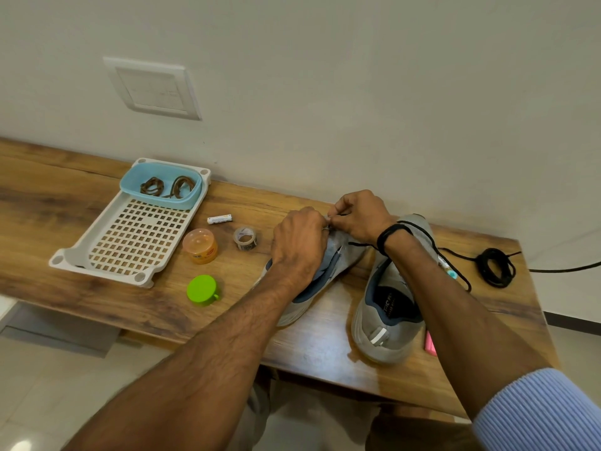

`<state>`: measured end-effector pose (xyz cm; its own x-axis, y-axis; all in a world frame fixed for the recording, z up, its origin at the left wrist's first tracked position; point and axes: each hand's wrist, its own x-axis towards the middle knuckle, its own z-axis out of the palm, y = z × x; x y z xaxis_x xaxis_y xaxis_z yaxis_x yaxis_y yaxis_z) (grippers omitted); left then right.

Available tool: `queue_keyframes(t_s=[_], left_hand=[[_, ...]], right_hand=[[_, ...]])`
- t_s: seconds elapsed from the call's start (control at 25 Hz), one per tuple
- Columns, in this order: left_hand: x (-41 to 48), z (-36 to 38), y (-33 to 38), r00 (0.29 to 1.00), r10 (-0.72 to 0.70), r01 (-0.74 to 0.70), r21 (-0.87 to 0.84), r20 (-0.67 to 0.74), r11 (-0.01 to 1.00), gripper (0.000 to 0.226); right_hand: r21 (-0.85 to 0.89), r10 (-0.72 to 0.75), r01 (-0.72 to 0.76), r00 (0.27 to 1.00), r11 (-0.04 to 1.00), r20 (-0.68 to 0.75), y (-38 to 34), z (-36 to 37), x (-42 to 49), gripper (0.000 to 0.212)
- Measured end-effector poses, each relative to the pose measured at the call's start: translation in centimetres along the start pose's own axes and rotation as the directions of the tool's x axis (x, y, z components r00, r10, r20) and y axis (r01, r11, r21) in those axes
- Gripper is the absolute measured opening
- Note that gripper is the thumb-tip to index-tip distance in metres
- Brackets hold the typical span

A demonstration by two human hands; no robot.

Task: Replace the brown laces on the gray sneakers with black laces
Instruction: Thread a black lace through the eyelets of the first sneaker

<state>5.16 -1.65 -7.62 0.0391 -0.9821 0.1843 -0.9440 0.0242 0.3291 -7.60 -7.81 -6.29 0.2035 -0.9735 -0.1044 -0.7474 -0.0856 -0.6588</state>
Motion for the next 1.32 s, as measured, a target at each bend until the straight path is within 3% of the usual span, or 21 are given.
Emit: queue_keyframes(t_s=[0.2, 0.36, 0.68, 0.92, 1.08, 1.32], left_hand=[[0.1, 0.3, 0.1, 0.999, -0.042, 0.042, -0.042, 0.003, 0.998, 0.018], [0.4, 0.4, -0.2, 0.995, -0.092, 0.095, -0.086, 0.035, 0.992, 0.018], [0.6, 0.3, -0.4, 0.986, -0.140, 0.154, -0.169, 0.088, 0.973, 0.021], [1.1, -0.3, -0.4, 0.978, -0.174, 0.197, -0.249, 0.111, 0.948, 0.023], [1.7, -0.4, -0.6, 0.948, -0.258, 0.309, -0.331, 0.189, 0.892, 0.030], [1.9, -0.5, -1.2, 0.907, -0.359, 0.420, -0.410, 0.220, 0.810, 0.021]], right_hand=[[0.014, -0.019, 0.018, 0.999, 1.000, 0.044, 0.0, -0.4, -0.1, 0.008], [-0.102, -0.071, 0.079, 0.994, 0.992, 0.078, -0.6, -0.2, 0.1, 0.010], [-0.257, -0.014, 0.057, 0.986, 0.965, 0.168, 0.2, 0.1, 0.1, 0.025], [-0.295, 0.031, -0.062, 0.993, 0.954, -0.110, -0.3, 0.9, -1.6, 0.013], [-0.386, 0.078, -0.106, 0.993, 0.916, -0.088, -1.0, 1.8, -1.5, 0.022], [-0.273, 0.126, -0.142, 0.989, 0.951, -0.078, -2.1, 2.9, -1.2, 0.022]])
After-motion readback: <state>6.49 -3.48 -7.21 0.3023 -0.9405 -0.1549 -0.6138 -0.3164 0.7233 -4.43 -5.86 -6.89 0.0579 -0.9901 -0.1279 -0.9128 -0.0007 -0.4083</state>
